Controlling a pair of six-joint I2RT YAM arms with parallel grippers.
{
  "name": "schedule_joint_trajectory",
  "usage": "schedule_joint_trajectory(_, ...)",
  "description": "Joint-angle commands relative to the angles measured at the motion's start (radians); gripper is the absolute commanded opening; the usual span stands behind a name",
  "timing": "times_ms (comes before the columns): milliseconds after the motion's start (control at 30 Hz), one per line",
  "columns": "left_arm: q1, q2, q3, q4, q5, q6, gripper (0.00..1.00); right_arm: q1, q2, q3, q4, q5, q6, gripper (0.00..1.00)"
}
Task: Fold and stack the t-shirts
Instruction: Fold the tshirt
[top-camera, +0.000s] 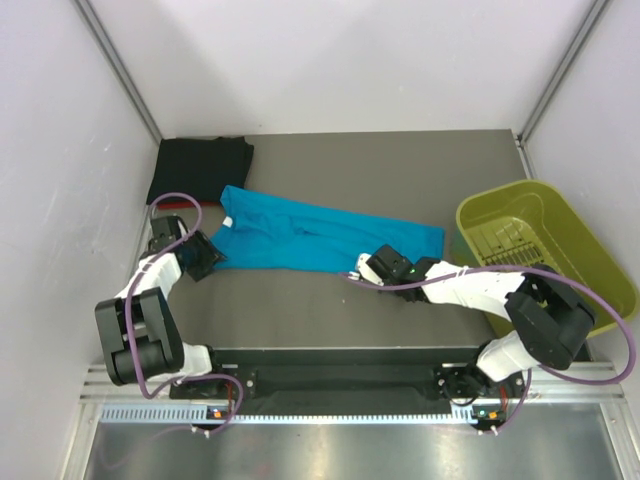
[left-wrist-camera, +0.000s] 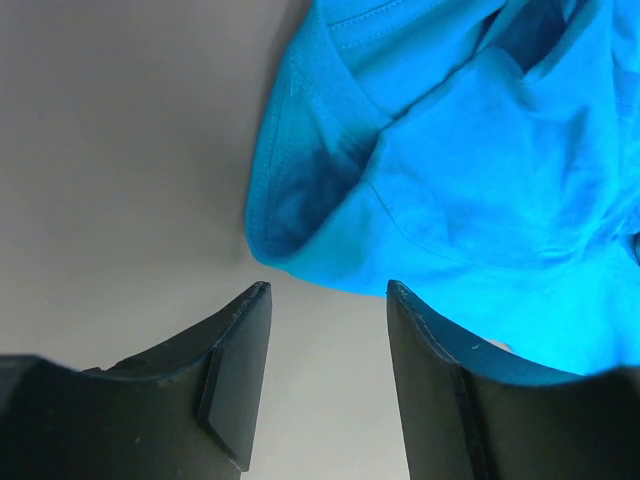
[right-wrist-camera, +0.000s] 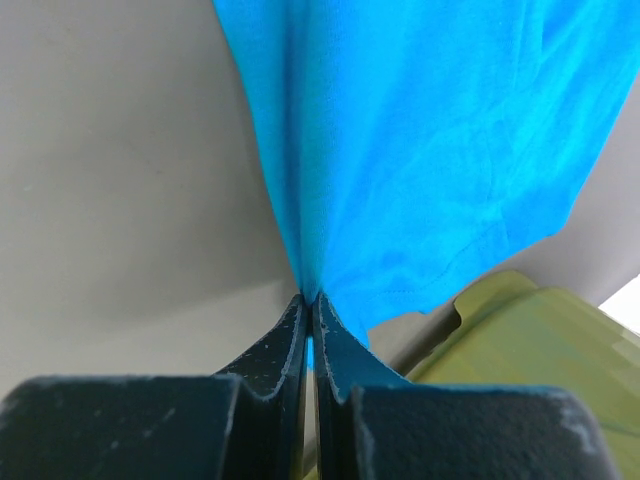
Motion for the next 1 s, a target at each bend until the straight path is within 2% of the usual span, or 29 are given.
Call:
schedule_joint_trajectory(0, 0.008, 0.01, -0.029, 0.113, -0.016, -0.025, 0.55, 0.01, -0.029, -0.011, 0.023, 0.029, -0.004, 0.0)
schedule_joint_trajectory(167, 0.008, 0.075, -0.009, 0.128, -0.044, -0.025, 0.53, 0.01, -0.032, -0.014, 0.021, 0.029, -0.004, 0.0)
schedule_joint_trajectory(233, 0.006, 0.101, 0.014, 0.116, -0.051, -0.011, 0.4, 0.011, -0.036, -0.019, 0.021, 0.029, -0.004, 0.0)
schedule_joint_trajectory(267, 0.008, 0.115, 0.022, 0.102, -0.067, -0.007, 0.31, 0.01, -0.038, -0.019, 0.021, 0.029, -0.005, 0.0)
schedule_joint_trajectory(300, 0.006, 0.112, 0.028, 0.073, -0.086, -0.004, 0.14, 0.01, -0.038, -0.017, 0.021, 0.03, -0.005, 0.0)
schedule_joint_trajectory(367, 0.008, 0.078, 0.031, 0.052, -0.175, 0.001, 0.01, 0.011, -0.032, -0.01, 0.018, 0.03, 0.001, 0.0)
schedule_joint_trajectory(700, 0.037, -0.071, 0.08, -0.191, -0.415, -0.011, 0.0, 0.059, -0.026, 0.027, -0.019, 0.019, 0.039, 0.0)
schedule_joint_trajectory(967, 0.062, -0.227, 0.028, -0.339, -0.582, -0.091, 0.0, 0.174, -0.014, 0.044, -0.031, 0.016, 0.071, 0.0)
